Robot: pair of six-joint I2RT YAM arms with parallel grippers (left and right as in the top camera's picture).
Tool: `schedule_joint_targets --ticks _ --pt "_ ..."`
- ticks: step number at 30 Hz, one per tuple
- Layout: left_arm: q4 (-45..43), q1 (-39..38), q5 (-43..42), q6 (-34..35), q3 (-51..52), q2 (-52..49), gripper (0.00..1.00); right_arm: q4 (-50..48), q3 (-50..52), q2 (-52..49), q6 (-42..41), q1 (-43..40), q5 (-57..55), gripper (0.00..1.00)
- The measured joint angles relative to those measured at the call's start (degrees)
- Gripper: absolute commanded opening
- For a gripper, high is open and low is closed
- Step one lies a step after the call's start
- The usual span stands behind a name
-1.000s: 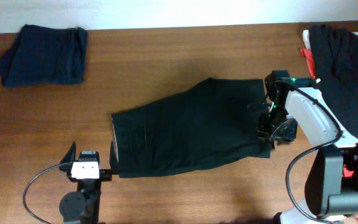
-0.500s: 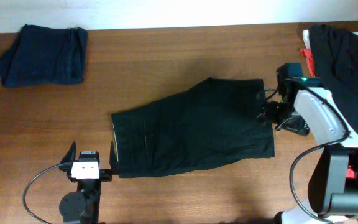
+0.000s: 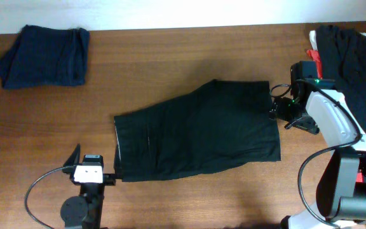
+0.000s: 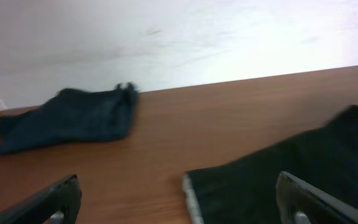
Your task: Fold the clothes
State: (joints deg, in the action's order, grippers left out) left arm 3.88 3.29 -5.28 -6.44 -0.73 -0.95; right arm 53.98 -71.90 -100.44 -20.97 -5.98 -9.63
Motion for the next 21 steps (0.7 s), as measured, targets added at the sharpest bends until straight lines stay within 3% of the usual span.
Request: schedule_joint_targets --ticks 5,9,15,21 --pt "-1.25 0.00 -14.78 3.26 -0.02 0.00 0.99 -0.04 0.00 0.00 -0.07 0.02 -0.02 0.99" --pt "-1.33 0.00 -20.90 6.19 -0.02 0.00 0.99 -0.04 0.00 0.00 -0.04 0.02 0.00 0.99" --pt "2.93 0.00 -22.47 11.41 -2.12 -3.08 0.99 -0.09 0.00 0.00 -0.02 0.02 -0.02 0.99" --pt "15.52 -0.02 -19.87 11.85 -19.87 -23.65 0.99 -0.11 -0.04 0.00 -0.02 0.02 -0.11 0.99"
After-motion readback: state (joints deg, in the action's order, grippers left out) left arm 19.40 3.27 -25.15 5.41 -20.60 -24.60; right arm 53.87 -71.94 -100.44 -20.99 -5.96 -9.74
